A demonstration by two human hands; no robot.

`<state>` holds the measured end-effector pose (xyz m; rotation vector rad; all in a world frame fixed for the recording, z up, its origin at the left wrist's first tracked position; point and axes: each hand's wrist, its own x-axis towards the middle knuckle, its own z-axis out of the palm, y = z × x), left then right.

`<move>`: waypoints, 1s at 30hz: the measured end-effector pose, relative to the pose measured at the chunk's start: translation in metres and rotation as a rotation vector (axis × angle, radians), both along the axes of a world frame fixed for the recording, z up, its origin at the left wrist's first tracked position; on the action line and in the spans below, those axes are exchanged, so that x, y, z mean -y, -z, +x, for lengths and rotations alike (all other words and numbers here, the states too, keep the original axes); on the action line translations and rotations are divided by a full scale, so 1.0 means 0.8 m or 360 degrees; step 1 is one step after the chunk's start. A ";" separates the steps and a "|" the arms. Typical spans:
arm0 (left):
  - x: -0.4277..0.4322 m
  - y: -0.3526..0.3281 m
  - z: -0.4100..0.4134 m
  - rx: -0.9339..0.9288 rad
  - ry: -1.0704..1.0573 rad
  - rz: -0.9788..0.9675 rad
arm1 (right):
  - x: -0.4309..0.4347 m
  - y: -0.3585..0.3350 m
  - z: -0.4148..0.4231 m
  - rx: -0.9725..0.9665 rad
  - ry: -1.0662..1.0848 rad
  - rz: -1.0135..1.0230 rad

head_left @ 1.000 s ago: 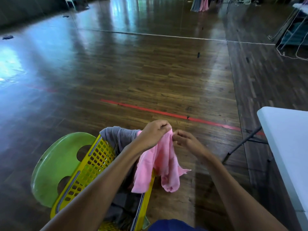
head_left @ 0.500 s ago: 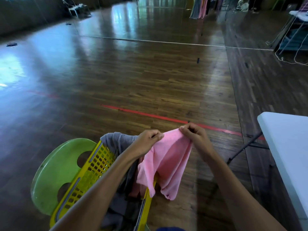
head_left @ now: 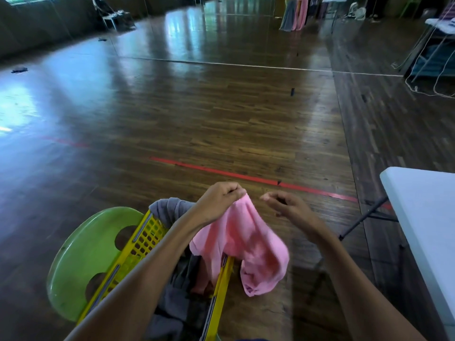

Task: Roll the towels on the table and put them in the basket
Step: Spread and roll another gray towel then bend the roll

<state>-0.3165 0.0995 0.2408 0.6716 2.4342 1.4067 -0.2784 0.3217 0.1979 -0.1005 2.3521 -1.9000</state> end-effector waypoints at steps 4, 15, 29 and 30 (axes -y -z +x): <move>-0.013 -0.004 0.000 -0.0048 0.0055 -0.0131 | 0.029 -0.009 0.000 -0.0048 -0.0110 -0.0087; 0.022 0.000 0.004 0.0101 0.0045 -0.0131 | 0.018 -0.016 0.002 -0.0048 0.0051 -0.0341; 0.057 -0.004 -0.015 -0.0011 0.0001 -0.0193 | -0.038 -0.011 0.012 -0.0098 0.0234 -0.0340; 0.052 -0.011 -0.015 -0.0024 0.0004 -0.0146 | -0.037 -0.010 0.012 -0.0094 0.0228 -0.0299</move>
